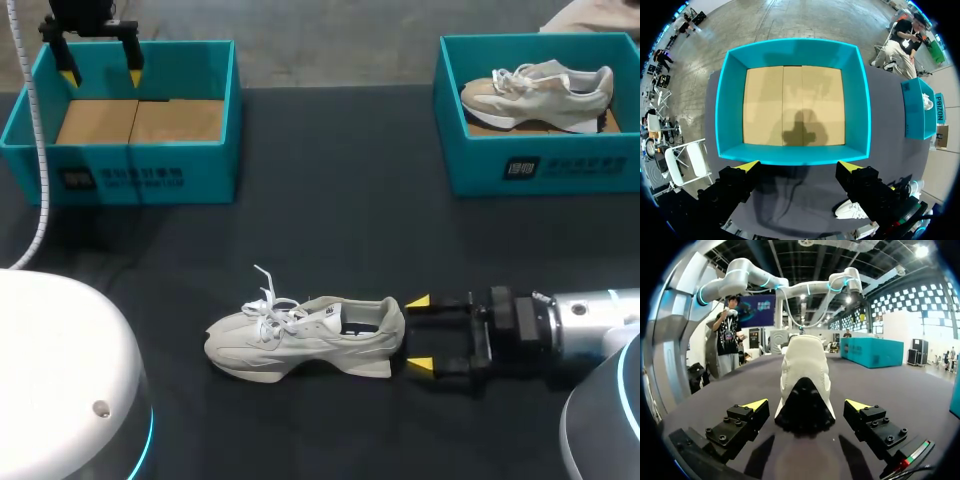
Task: Take the shoe out of the shoebox, open the shoe tongue, remove and reinsert the insole, then place the shoe into the shoebox
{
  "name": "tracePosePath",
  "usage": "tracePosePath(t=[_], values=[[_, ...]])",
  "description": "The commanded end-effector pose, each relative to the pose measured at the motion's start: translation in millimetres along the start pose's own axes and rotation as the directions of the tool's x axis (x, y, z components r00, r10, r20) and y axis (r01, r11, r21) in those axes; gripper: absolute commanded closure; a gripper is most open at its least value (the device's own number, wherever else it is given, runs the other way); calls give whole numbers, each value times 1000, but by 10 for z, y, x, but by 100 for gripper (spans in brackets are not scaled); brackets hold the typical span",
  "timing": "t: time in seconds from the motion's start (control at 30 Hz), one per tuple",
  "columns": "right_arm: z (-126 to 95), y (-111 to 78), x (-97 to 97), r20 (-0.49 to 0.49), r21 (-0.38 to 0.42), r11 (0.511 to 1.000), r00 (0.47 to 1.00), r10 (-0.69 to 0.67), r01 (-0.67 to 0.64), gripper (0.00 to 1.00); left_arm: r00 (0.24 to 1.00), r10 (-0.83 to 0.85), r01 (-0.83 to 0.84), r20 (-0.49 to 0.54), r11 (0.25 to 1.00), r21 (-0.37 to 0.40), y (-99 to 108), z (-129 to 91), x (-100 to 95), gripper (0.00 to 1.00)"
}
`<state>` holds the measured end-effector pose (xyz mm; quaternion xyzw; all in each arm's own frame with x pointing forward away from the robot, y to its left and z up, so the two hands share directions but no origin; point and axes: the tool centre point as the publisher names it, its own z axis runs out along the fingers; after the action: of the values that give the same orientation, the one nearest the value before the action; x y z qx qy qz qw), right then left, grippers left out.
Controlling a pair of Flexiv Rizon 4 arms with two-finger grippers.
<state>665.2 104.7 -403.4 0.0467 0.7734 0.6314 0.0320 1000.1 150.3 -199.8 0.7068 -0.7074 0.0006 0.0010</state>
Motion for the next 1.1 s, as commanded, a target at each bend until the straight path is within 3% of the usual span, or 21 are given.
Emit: tracePosePath(t=[0.03, 0.6, 1.1], values=[[123, 4, -38, -1, 3, 1000, 1000, -2, 2, 0, 1000, 0, 0, 1, 1000, 0, 0, 0, 1, 0], [345, 33, -91, -21, -3, 1000, 1000, -6, 6, 0, 1000, 0, 0, 1, 1000, 0, 0, 0, 1, 0], [399, 71, 33, -2, 17, 1000, 1000, -2, 2, 0, 1000, 0, 0, 1, 1000, 0, 0, 0, 1, 0]])
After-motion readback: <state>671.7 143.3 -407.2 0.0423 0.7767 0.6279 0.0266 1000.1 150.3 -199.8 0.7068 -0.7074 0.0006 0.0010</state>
